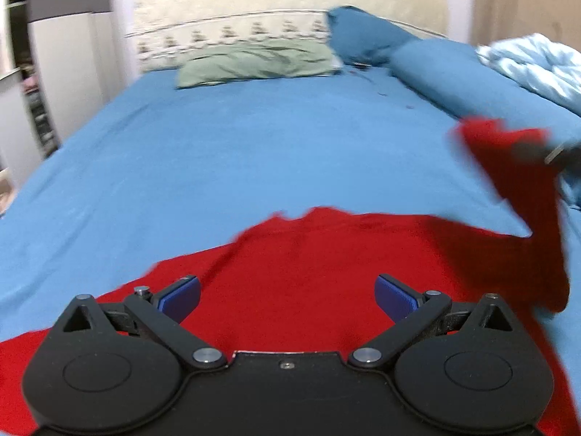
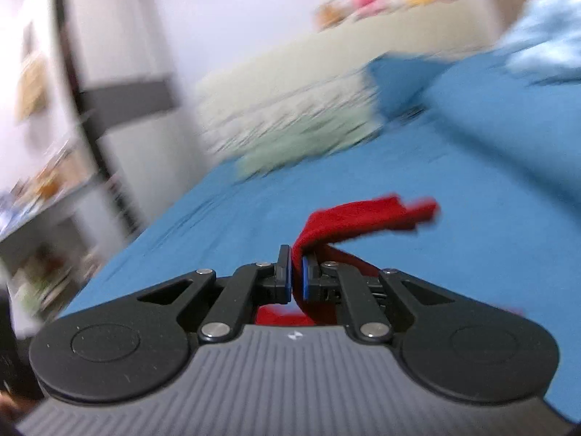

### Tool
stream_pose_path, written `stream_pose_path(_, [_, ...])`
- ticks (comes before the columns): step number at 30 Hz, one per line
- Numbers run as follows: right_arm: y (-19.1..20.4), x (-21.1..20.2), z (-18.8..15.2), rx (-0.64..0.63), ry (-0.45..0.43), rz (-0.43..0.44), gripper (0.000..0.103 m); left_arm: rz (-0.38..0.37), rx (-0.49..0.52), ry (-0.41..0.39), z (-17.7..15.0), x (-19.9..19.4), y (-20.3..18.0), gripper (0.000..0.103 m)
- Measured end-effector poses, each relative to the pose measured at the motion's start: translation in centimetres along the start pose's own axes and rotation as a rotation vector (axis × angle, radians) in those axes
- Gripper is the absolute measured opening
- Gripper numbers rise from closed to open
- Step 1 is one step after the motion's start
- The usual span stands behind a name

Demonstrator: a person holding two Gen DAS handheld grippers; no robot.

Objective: Fold small clothes

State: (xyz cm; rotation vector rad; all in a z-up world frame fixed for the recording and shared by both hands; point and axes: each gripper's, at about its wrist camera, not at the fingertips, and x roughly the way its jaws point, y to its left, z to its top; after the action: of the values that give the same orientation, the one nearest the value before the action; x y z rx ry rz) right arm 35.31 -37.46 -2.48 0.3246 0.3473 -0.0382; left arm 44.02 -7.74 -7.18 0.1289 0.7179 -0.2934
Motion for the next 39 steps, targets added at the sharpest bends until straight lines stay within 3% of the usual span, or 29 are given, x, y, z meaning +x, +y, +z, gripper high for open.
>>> stream_pose_path(3, [4.8, 5.6, -6.0, -0.075, 0.171, 0.057, 0.021, 0.032, -0.02, 0.031, -2.2, 0.0, 3.4, 0.103])
stream_pose_path(7, [7.2, 9.7, -13.3, -0.152, 0.347, 0.035, 0.023, 0.037, -0.03, 0.092, -4.8, 1.1, 5.2, 0.103])
stream_pose_path(9, [7.0, 9.5, -14.3, -0.16, 0.321, 0.024, 0.027, 0.024, -0.025, 0.097, -5.5, 1.4, 5.1, 0.103])
stream_pose_path(11, [6.9, 8.9, -14.1, -0.169, 0.32, 0.035, 0.044, -0.008, -0.027, 0.091, -5.8, 1.6, 4.8, 0.103])
stream_pose_path(13, [6.2, 7.3, -13.8, -0.167, 0.304, 0.044, 0.077, -0.051, -0.033, 0.08, -5.5, 2.0, 4.1, 0.103])
stream_pose_path(14, [6.1, 6.3, -13.6, -0.171, 0.275, 0.034, 0.088, -0.077, -0.034, 0.075, -5.4, 2.2, 3.6, 0.103])
stream_pose_path(19, [3.2, 1.0, -13.0, -0.16, 0.206, -0.064, 0.092, -0.161, -0.058, 0.088, -4.9, 4.5, 0.6, 0.103])
stream_pose_path(21, [1.7, -0.5, -12.9, -0.153, 0.204, -0.116, 0.092, -0.159, -0.108, 0.113, -5.2, 5.7, 0.4, 0.092])
stream_pose_path(24, [-0.9, -2.3, -13.0, -0.153, 0.205, -0.174, 0.092, -0.163, -0.186, 0.126, -6.3, 6.6, 0.8, 0.086])
stream_pose_path(28, [-3.3, -3.3, -13.6, -0.11, 0.201, -0.219, 0.092, -0.146, -0.209, 0.07, -6.7, 6.7, 1.2, 0.075])
stream_pose_path(32, [-4.7, -3.2, -14.0, -0.056, 0.192, -0.263, 0.092, -0.152, -0.232, 0.06, -5.8, 7.8, 0.8, 0.053])
stream_pose_path(35, [-4.5, -3.1, -14.2, -0.089, 0.174, -0.32, 0.092, -0.157, -0.22, 0.064, -5.2, 8.3, 0.3, 0.01])
stream_pose_path(36, [-4.2, -3.0, -14.4, -0.115, 0.17, -0.353, 0.093, -0.156, -0.218, 0.061, -5.0, 8.4, 0.2, 0.004])
stream_pose_path(39, [-3.6, -1.3, -14.5, -0.191, 0.187, -0.514, 0.096, -0.149, -0.228, 0.001, -4.0, 7.2, 0.4, 0.004])
